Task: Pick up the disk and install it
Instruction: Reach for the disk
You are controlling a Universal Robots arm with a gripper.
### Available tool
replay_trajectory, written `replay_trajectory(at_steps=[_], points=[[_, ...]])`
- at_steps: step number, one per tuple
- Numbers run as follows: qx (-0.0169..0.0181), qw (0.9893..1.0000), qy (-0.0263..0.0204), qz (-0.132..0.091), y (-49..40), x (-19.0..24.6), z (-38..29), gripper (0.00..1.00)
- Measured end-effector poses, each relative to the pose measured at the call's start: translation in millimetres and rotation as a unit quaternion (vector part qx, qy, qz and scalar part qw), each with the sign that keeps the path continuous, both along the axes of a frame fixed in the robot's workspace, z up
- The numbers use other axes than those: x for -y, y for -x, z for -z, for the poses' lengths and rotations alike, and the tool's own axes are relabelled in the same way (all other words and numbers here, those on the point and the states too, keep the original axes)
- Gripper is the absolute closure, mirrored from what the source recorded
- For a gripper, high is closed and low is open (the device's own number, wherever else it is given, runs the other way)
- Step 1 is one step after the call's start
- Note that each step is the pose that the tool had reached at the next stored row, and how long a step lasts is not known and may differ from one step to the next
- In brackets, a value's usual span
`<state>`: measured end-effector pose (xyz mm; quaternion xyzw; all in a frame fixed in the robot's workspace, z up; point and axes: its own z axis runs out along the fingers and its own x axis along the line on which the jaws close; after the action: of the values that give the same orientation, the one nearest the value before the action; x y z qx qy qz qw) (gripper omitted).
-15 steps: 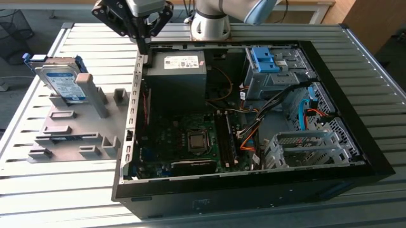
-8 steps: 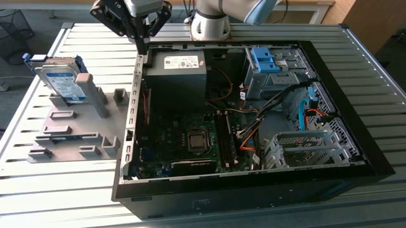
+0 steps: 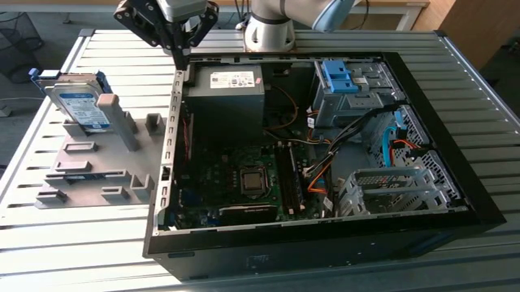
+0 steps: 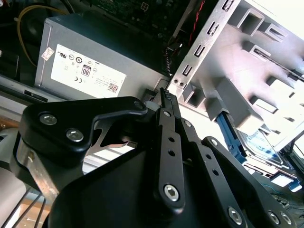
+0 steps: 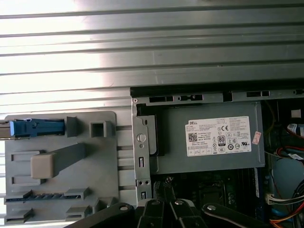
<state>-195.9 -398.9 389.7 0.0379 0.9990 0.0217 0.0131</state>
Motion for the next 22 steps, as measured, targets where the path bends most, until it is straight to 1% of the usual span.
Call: replay_trajectory(at_steps=[22], points=[[0.0, 1.0, 0.0, 0.0, 4.9, 0.0, 0.3, 0.89]])
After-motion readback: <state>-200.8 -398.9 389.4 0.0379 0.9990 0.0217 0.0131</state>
